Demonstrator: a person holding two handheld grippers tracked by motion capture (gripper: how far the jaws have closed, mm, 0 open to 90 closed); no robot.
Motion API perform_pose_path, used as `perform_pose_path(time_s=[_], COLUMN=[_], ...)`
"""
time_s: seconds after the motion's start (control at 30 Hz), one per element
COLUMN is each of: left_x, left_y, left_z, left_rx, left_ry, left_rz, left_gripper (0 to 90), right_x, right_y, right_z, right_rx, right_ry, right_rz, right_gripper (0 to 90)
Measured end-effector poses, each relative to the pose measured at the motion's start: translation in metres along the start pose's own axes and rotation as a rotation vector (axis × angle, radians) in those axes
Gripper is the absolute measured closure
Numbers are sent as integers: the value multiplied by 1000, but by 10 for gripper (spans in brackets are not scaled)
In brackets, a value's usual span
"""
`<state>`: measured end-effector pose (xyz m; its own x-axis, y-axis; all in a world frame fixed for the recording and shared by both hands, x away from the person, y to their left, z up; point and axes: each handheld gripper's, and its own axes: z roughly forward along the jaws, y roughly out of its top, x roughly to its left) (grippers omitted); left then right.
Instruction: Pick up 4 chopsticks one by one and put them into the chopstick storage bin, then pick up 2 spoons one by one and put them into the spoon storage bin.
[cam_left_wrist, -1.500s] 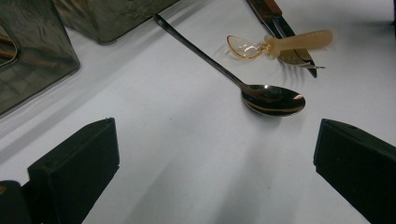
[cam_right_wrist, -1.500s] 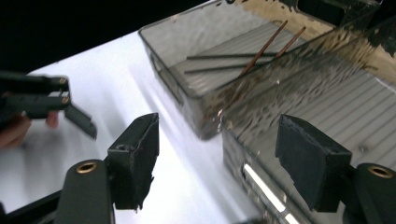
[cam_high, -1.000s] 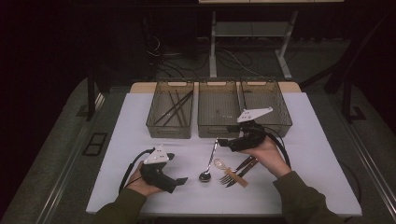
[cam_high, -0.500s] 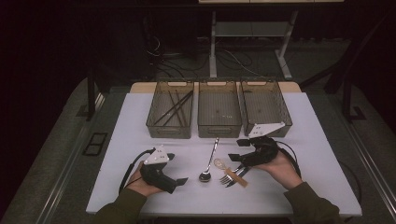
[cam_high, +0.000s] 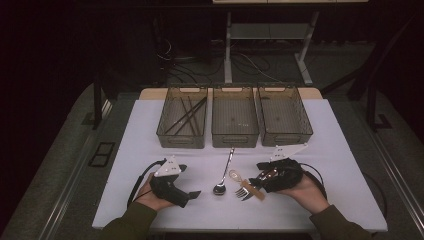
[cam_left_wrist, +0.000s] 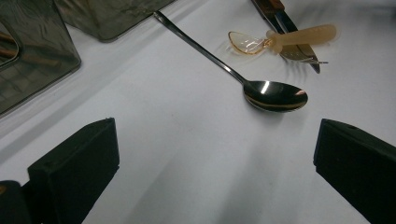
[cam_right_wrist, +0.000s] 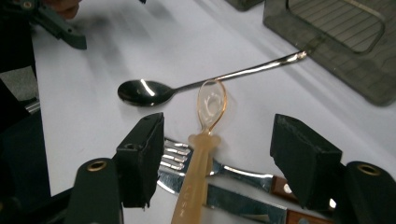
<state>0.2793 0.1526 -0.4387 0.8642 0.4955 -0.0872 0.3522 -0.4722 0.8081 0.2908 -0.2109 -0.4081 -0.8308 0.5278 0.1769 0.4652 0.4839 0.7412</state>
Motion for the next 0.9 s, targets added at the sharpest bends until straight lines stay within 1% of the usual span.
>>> perform_pose_path(time_s=[0.27,0.37,0.47,0.57,0.63,0.7,0.77,0.9], left_x=[-1,-1,-1,0,0,-1,-1,-1], left_y=[0,-1,-1,-1,-1,-1,-1,-1], left_z=[-1,0,0,-1,-1,-1,-1,-1], left_rx=[1,2,3,6,5,6,6,6], left_ry=[6,8,7,7,6,6,8,8], left_rz=[0,-4,-2,1,0,0,0,0], left_gripper=[0,0,0,0,0,0,0,0], right_x=[5,7,9,10,11,11,11,11], right_y=[-12,-15,-17,-18,-18,-18,-18,-19], right_z=[2,5,8,10,12,13,14,17], right_rx=[58,84,111,125,135,136,137,142], right_ry=[8,4,3,3,3,-6,-7,-6], right_rz=[2,-11,-12,-18,-30,-36,-27,-29], right_gripper=[409,433,458,484,502,534,550,579])
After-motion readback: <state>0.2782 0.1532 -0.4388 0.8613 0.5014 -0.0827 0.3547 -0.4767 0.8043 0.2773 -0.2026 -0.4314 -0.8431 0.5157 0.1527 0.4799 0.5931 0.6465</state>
